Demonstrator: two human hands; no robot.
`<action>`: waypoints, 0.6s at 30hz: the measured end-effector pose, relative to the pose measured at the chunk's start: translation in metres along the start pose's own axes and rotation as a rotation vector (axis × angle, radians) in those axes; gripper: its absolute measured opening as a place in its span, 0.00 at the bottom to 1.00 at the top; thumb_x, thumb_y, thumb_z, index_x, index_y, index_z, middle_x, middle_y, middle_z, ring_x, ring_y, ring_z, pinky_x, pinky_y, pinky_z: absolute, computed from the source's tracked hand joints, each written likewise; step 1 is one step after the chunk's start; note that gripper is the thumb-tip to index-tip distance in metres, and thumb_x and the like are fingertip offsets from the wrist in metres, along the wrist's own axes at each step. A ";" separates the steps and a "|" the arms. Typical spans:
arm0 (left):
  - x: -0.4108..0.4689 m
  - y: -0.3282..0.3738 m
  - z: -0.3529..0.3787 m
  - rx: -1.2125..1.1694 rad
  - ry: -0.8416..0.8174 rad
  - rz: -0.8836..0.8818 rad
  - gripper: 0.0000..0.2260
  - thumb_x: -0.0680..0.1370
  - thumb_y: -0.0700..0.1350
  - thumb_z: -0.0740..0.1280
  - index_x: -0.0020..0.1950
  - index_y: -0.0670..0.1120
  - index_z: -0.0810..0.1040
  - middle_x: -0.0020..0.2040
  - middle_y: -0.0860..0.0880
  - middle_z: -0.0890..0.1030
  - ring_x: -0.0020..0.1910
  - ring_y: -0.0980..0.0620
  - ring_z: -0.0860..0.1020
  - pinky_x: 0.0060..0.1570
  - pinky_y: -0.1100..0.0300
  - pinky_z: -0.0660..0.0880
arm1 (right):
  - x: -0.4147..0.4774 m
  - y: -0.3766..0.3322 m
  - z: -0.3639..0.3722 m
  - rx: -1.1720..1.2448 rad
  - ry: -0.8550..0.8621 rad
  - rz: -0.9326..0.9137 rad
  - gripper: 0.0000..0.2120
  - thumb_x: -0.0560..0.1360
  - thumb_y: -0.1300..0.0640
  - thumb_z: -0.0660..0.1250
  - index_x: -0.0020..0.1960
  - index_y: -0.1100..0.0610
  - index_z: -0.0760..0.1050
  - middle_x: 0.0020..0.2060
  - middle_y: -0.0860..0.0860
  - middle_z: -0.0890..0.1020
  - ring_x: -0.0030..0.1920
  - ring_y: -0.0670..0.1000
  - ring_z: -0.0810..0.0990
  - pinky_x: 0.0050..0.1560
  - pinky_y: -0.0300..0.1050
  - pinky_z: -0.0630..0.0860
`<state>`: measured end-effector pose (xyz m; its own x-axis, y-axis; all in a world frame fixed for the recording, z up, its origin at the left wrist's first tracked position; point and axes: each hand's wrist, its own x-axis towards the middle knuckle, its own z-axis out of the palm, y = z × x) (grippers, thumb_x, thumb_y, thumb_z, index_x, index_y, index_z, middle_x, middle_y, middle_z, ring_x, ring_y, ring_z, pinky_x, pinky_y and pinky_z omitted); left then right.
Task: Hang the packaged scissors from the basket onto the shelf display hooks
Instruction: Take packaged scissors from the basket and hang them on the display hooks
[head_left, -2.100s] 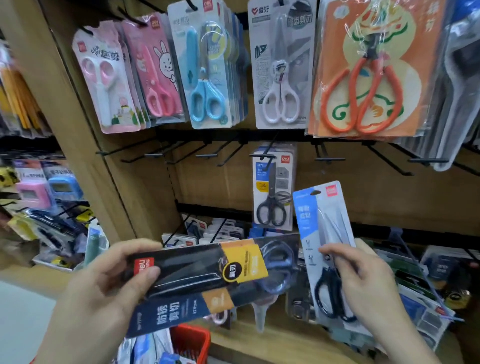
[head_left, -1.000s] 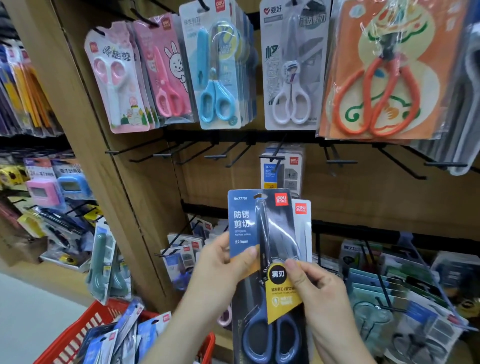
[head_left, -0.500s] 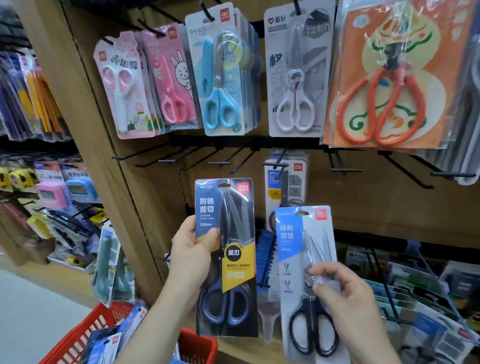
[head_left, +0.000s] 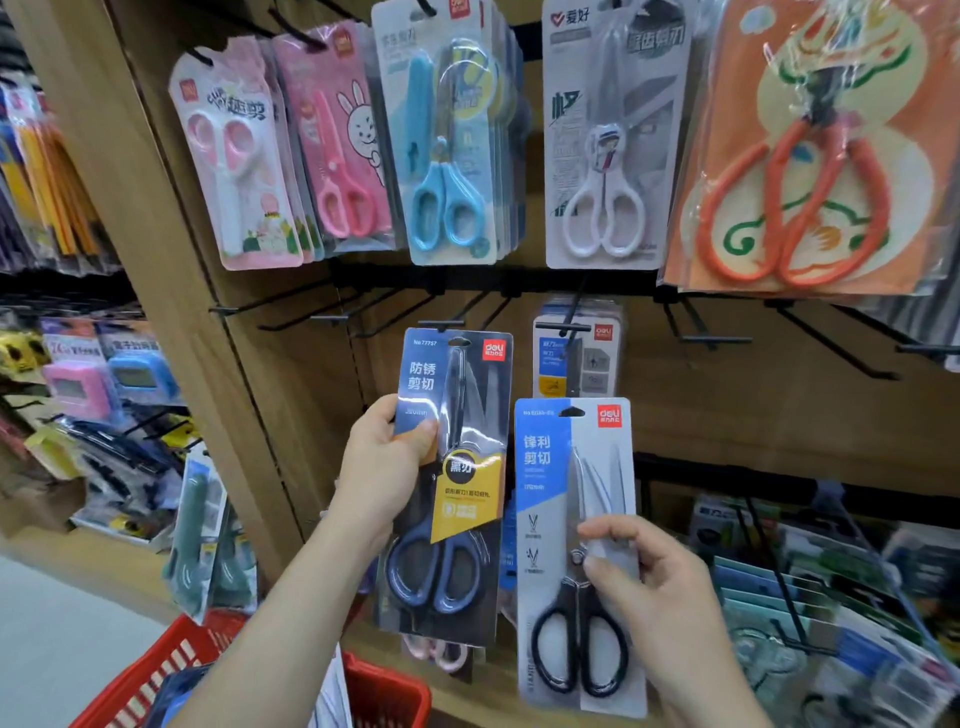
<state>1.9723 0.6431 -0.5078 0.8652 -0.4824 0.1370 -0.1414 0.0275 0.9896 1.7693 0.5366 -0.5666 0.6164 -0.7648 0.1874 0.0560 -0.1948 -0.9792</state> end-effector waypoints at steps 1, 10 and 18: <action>0.003 -0.001 0.001 -0.001 -0.005 -0.014 0.07 0.82 0.37 0.63 0.56 0.46 0.78 0.49 0.43 0.86 0.48 0.43 0.85 0.52 0.43 0.81 | 0.002 0.000 0.000 0.043 -0.001 0.010 0.18 0.72 0.74 0.68 0.43 0.50 0.84 0.44 0.50 0.86 0.48 0.50 0.84 0.55 0.49 0.78; 0.040 -0.002 0.022 0.053 0.010 -0.053 0.05 0.80 0.41 0.68 0.55 0.46 0.76 0.48 0.44 0.86 0.46 0.45 0.85 0.48 0.47 0.82 | 0.005 -0.004 0.003 0.206 -0.055 0.082 0.18 0.75 0.75 0.62 0.44 0.53 0.78 0.41 0.57 0.85 0.39 0.57 0.77 0.42 0.50 0.74; 0.106 -0.024 0.057 0.164 0.125 -0.050 0.03 0.76 0.43 0.72 0.47 0.48 0.78 0.48 0.43 0.85 0.50 0.41 0.84 0.57 0.44 0.79 | -0.001 -0.023 -0.008 0.243 -0.015 0.076 0.21 0.75 0.75 0.63 0.55 0.51 0.67 0.46 0.55 0.87 0.45 0.63 0.85 0.52 0.62 0.79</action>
<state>2.0398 0.5412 -0.5193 0.9247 -0.3668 0.1020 -0.1640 -0.1421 0.9762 1.7615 0.5372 -0.5434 0.6379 -0.7618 0.1128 0.1951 0.0182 -0.9806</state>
